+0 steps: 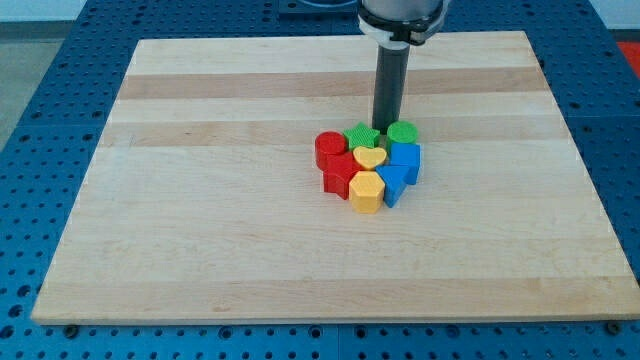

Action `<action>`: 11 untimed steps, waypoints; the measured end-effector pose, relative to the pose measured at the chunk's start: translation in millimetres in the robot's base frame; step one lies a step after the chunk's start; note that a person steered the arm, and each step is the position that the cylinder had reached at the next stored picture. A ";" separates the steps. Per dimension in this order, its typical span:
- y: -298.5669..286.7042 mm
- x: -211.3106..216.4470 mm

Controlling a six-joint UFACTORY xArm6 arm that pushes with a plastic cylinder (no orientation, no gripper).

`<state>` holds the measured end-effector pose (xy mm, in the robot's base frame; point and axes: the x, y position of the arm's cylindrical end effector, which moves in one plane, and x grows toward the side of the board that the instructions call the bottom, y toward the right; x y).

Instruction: Push the green circle into green star

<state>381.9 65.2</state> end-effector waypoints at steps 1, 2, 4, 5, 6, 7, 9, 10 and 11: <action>1.7 -5.6; 16.6 -20.5; 65.6 -8.0; 65.6 6.1; 62.4 13.3; 56.4 18.6; 43.0 33.5; 43.8 36.0; 68.4 21.7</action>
